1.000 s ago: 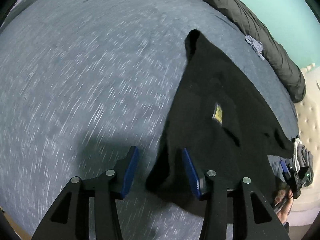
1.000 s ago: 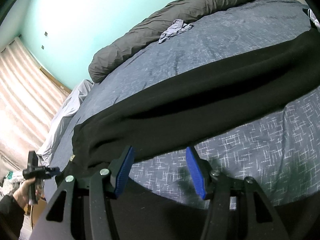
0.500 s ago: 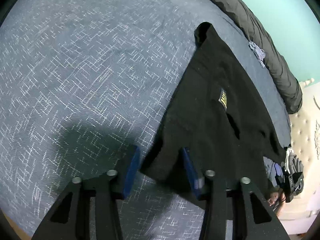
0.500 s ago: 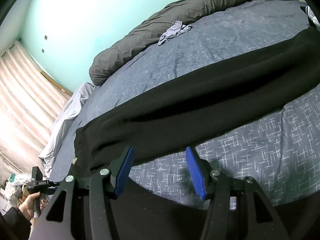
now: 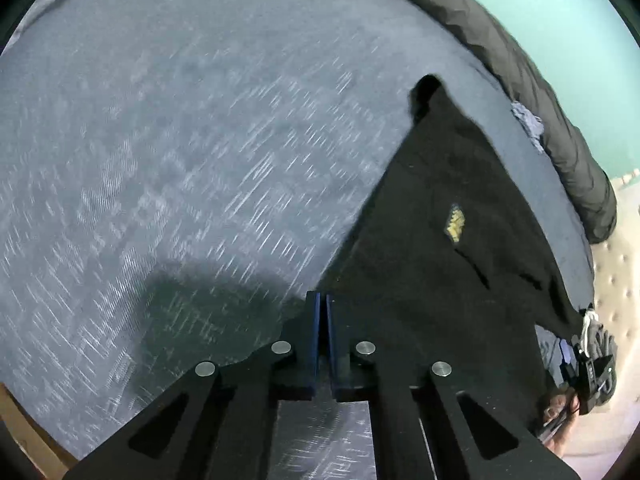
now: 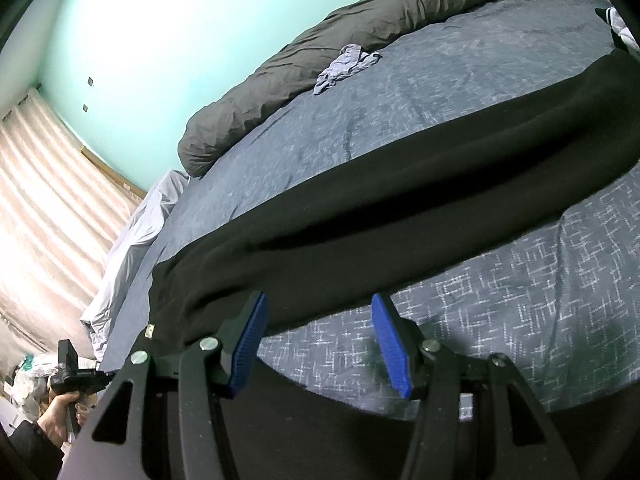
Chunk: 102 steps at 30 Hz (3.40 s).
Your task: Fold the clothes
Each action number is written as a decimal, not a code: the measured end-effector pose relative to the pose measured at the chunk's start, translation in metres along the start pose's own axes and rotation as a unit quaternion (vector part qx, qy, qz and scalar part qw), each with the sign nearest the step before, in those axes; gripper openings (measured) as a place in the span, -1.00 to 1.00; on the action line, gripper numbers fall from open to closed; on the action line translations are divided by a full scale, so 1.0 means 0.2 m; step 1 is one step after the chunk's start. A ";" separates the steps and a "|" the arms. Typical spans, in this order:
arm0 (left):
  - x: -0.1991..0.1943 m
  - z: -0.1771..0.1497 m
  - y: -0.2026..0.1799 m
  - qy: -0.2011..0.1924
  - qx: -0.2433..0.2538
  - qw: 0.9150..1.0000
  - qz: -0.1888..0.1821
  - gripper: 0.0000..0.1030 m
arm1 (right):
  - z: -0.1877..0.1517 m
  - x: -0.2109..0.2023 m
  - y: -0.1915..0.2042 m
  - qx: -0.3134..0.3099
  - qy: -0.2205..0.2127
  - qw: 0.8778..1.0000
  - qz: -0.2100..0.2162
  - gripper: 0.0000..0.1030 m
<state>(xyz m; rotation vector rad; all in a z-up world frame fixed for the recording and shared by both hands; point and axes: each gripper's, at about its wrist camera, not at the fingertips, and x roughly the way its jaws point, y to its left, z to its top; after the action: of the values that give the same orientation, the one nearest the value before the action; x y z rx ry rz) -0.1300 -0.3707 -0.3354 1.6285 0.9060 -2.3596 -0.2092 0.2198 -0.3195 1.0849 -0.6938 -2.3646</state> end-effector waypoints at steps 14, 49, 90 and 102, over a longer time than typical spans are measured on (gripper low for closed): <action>0.03 0.27 -0.67 -0.044 0.126 0.991 0.015 -0.12 | 0.04 -0.01 -0.03 0.004 0.003 1.000 0.001 0.06; 0.97 0.52 -1.79 -0.020 0.383 0.923 0.024 -0.59 | 0.71 0.59 -0.32 -0.195 0.162 0.944 -0.212 -0.90; 0.97 0.45 -1.87 -0.025 0.438 0.898 0.027 -0.18 | 0.98 0.22 -0.60 -0.196 0.079 0.950 -0.232 -0.02; 0.94 0.45 -1.89 -0.062 0.465 0.882 0.039 -0.97 | 0.92 0.20 -0.75 -0.270 0.126 0.915 -0.272 0.00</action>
<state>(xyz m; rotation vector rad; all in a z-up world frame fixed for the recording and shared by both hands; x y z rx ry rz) -0.4420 -0.0717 -0.3295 1.6324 -0.4296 -2.9830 -0.4051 0.3590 -0.3289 1.3977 0.4022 -2.5375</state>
